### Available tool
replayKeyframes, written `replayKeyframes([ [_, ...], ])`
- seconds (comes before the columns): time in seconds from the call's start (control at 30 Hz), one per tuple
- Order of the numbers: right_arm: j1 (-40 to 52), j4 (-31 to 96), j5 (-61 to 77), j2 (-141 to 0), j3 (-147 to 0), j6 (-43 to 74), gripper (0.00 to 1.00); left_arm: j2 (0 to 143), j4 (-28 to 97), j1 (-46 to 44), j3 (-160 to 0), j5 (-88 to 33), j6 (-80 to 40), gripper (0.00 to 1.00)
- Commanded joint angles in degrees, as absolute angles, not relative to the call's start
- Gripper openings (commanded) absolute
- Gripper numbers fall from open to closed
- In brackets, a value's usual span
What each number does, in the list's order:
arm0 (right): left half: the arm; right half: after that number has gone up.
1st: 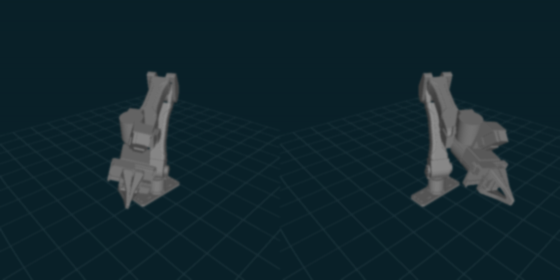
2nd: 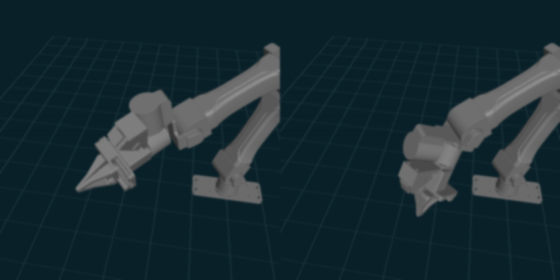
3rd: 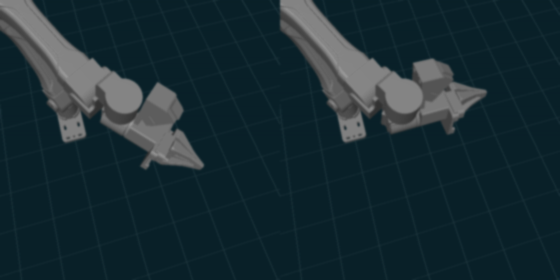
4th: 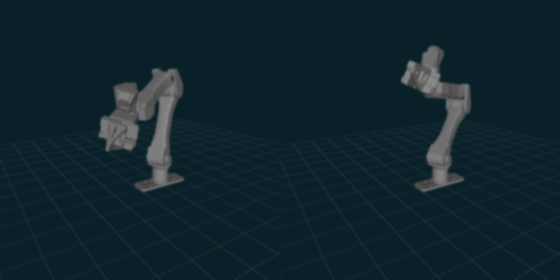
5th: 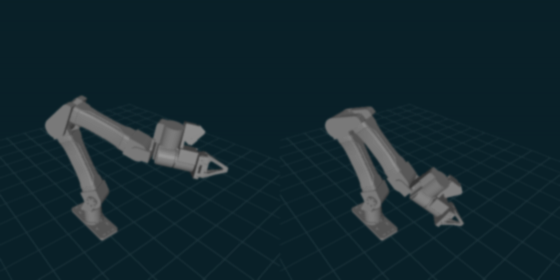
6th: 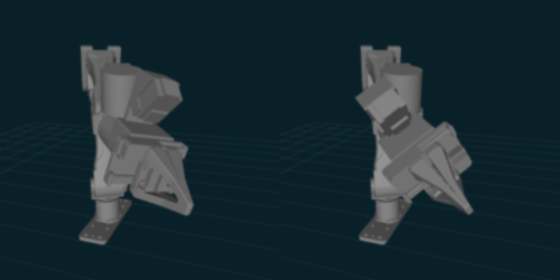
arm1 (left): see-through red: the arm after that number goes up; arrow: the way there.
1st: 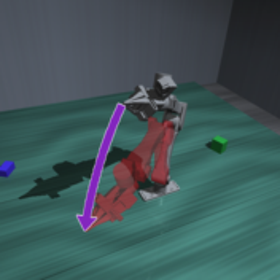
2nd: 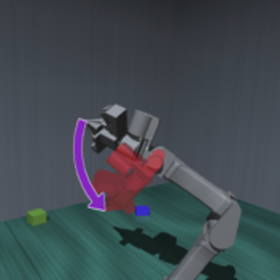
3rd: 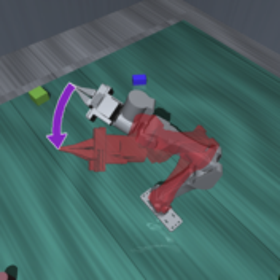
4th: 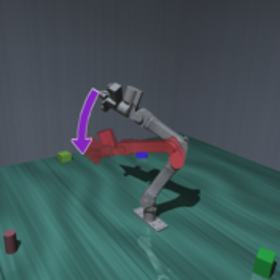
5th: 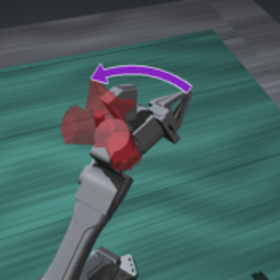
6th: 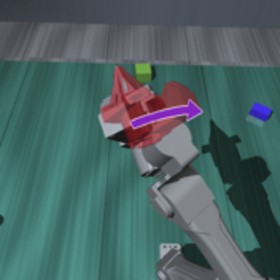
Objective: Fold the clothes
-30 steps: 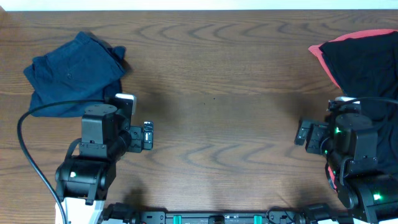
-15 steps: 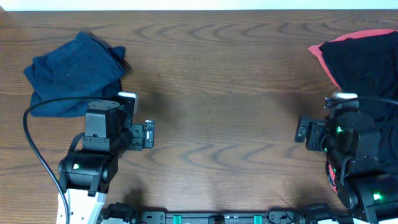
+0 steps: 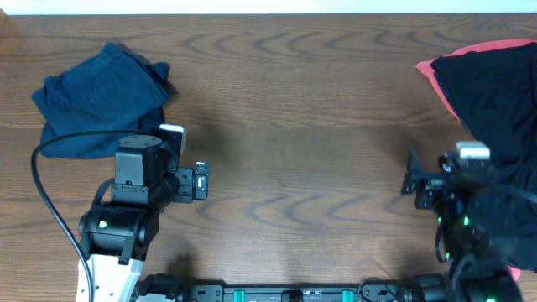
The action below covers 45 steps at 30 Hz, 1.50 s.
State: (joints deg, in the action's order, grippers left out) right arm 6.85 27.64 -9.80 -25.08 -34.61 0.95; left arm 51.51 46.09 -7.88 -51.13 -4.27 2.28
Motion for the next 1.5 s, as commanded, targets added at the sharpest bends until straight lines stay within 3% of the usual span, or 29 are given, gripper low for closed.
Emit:
replayKeyframes([
  [0.0, 6.26, 25.26, -9.5, -18.2, -28.62, -0.1, 0.99, 51.62, 46.19, -7.7, -51.16, -3.79, 1.61, 0.98],
  [0.33, 6.26, 14.66, -9.58, -0.19, -12.32, -1.48, 0.99, 51.62, 46.19, -7.7, -51.16, -3.79, 1.61, 0.98],
  [0.6, 6.17, -0.21, -11.03, -0.27, -1.48, -3.53, 0.99, 51.62, 46.19, -7.7, -51.16, -3.81, 1.61, 0.98],
  [1.47, 6.17, 3.2, -10.94, -0.27, -0.32, -6.28, 0.99, 51.62, 46.22, -7.7, -51.16, -3.79, 1.61, 0.98],
])
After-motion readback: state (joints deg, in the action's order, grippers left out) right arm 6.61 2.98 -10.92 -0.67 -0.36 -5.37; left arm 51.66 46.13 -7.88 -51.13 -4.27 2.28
